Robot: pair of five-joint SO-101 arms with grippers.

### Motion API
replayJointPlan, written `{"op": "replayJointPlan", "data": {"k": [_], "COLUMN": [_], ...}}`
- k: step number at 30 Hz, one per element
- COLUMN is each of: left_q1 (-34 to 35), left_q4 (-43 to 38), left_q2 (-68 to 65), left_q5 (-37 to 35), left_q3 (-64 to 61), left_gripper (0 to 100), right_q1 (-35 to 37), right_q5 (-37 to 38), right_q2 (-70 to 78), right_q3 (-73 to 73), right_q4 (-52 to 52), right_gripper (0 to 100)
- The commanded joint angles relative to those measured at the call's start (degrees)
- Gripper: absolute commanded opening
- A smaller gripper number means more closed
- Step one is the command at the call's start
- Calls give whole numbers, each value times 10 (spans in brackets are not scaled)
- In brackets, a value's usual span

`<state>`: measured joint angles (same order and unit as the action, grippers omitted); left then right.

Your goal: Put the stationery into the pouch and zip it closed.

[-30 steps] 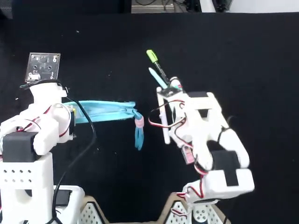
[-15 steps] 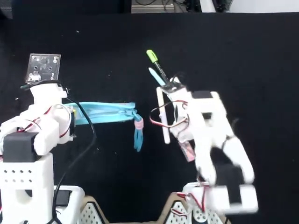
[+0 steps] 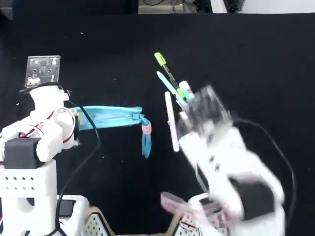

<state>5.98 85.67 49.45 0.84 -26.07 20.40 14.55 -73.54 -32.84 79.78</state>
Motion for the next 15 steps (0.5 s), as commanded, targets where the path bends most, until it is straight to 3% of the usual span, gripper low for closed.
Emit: {"op": "replayJointPlan", "data": {"k": [1, 8, 15], "left_q1": [2, 1, 1], "left_q4": [-11, -11, -11], "left_q2": [-4, -4, -5], "left_q5": [-21, -24, -24], "left_q3": [-23, -23, -23], "left_gripper": [30, 30, 30], "right_q1": [112, 240, 271], "right_q5": [-42, -41, -41], "right_q2": [-76, -131, -112], "right_q3": [8, -133, -227], "right_q4": [-83, -315, -530], "right_gripper": [11, 11, 11]}}
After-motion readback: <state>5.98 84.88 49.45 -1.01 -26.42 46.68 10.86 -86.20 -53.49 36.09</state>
